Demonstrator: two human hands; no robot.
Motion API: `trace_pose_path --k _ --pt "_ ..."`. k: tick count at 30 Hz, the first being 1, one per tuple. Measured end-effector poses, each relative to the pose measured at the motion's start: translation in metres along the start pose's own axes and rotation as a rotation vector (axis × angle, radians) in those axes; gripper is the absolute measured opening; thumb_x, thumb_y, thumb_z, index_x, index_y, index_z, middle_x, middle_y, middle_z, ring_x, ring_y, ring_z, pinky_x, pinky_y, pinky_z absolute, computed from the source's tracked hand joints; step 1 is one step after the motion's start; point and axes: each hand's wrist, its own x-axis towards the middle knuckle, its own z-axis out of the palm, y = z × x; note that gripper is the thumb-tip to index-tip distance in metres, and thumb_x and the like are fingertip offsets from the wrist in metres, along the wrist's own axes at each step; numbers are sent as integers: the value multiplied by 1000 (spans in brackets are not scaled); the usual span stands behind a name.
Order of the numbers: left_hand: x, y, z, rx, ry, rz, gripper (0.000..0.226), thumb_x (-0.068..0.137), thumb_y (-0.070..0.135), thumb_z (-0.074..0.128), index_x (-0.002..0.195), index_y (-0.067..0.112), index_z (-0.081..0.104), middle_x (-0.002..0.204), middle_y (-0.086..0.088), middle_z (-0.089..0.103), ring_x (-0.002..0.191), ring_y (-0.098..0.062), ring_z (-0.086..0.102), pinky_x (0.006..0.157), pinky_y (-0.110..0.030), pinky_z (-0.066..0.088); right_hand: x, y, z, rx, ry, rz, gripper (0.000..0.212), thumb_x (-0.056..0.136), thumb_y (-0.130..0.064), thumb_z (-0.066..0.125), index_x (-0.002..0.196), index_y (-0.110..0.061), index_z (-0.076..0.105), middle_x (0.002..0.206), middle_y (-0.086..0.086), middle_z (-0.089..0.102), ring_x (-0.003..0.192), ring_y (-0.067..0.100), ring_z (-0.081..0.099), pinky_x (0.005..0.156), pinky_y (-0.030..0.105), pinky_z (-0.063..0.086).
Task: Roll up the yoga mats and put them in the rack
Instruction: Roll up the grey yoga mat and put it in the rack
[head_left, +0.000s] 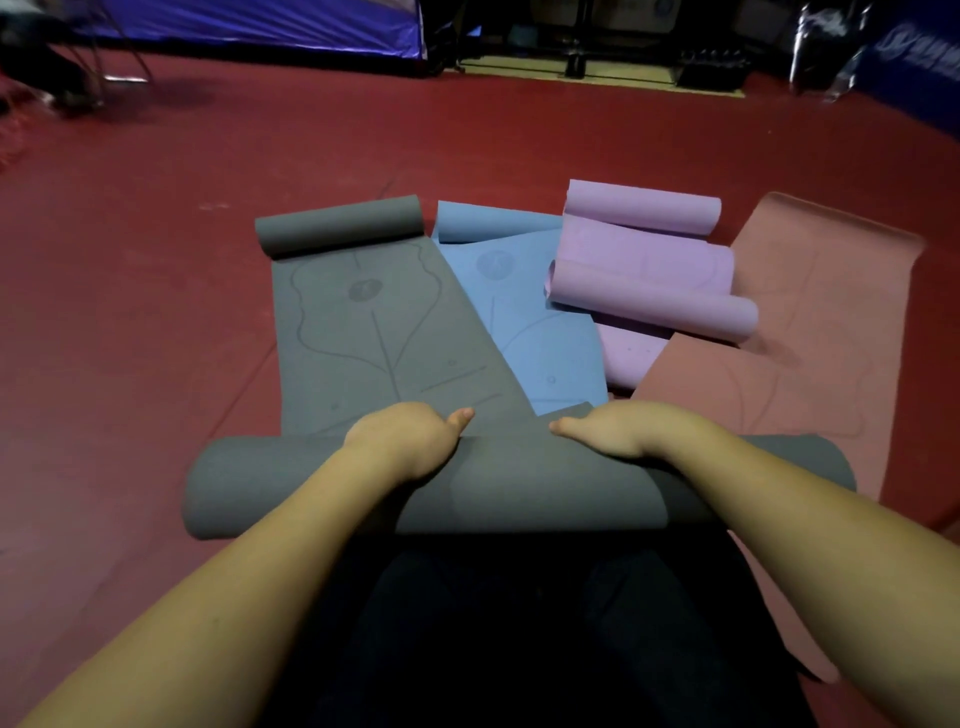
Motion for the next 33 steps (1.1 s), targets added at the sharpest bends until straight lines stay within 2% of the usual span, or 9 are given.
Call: trace_pose_path --k 5,7,8,11,17,21,24,27,33 --pt "14 0 -3 -15 -126 3 75 102 60 19 143 4 48 153 -17 41 141 -32 39 114 -40 29 14 3 6 67 15 3 66 95 -68 32 141 -25 52 153 6 41 138 26 39 114 38 29" --pt "21 -1 -7 -9 -159 5 74 104 58 20 147 2 43 157 -17 35 144 -32 33 116 -39 25 23 5 8 15 196 -67 49 96 -63 34 101 -25 66 121 3 60 117 28 53 95 38 43" --pt "24 -1 -9 -9 -175 8 72 104 56 21 148 2 40 158 -17 32 146 -32 31 117 -38 23 24 5 8 -1 309 -91 45 98 -58 35 80 -24 58 98 -1 58 104 28 56 82 37 43" --pt "34 0 -15 -42 -232 23 67 106 52 25 150 4 38 160 -13 29 148 -28 27 118 -37 20 19 -1 13 -17 514 -138 52 101 -51 33 64 -17 44 69 -3 46 83 31 55 67 37 41" --pt "57 -2 -19 -221 -301 -18 60 102 53 41 144 11 49 155 -7 40 143 -25 37 118 -42 25 -3 -12 30 -129 600 -108 54 97 -63 27 77 -19 51 96 9 65 98 32 60 73 38 39" --pt "66 1 -20 -253 -317 -41 61 100 55 44 143 11 50 153 -8 42 140 -26 40 117 -42 27 -6 -17 52 -208 643 -69 85 83 -77 7 104 -15 61 110 8 65 107 31 56 87 38 39" --pt "70 5 -17 -86 -129 -2 62 102 56 33 135 9 58 144 -15 52 133 -32 47 107 -41 35 4 -15 55 -187 681 -35 90 77 -77 1 99 -16 63 103 6 67 101 30 58 87 39 39" --pt "62 3 -14 -64 237 62 56 104 50 30 95 12 70 99 -13 68 96 -34 62 75 -37 44 8 -14 50 -198 673 -19 85 79 -75 4 95 -17 64 100 4 67 98 30 58 86 38 40" --pt "15 -16 22 2 626 303 55 93 64 34 79 16 57 87 -12 67 87 -35 62 73 -42 47 19 -10 37 -132 621 -23 62 92 -71 26 80 -19 55 97 7 68 94 31 61 72 35 37"
